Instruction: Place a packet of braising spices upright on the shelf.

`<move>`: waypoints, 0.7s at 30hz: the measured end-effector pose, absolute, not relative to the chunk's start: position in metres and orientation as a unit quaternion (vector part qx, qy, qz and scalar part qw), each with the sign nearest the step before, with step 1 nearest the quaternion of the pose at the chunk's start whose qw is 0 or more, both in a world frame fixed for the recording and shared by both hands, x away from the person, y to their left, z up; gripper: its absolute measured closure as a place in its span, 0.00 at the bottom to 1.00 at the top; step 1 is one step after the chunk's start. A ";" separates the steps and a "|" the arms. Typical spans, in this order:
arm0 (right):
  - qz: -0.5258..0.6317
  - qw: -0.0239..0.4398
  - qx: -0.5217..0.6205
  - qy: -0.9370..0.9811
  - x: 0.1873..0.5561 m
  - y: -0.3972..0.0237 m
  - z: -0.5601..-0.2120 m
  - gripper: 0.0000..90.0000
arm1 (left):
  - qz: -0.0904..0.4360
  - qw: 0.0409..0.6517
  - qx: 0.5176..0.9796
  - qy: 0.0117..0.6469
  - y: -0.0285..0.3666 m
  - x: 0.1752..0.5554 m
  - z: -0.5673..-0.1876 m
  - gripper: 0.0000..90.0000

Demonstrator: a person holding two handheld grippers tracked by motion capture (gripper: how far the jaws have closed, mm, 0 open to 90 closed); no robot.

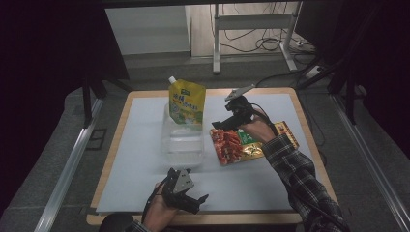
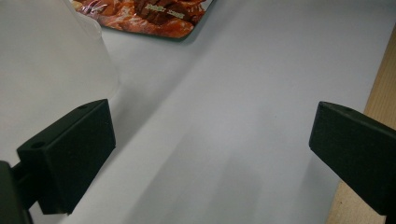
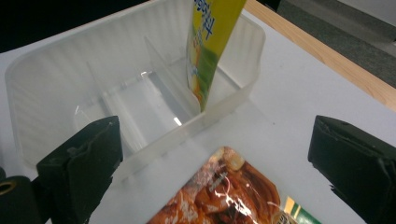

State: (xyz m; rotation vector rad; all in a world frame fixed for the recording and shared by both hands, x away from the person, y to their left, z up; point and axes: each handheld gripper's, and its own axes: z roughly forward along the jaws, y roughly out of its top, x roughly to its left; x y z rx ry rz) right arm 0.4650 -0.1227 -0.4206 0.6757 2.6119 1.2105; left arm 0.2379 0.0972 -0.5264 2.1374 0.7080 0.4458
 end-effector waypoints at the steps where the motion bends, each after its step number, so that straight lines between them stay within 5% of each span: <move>1: 0.407 0.094 0.227 0.880 0.464 -0.125 -0.421 0.03 | 0.177 0.410 0.849 0.281 0.097 0.238 -0.526 0.00; 21: 0.398 0.110 0.261 0.873 0.445 -0.175 -0.440 0.03 | 0.179 0.412 0.850 0.276 0.094 0.237 -0.527 0.00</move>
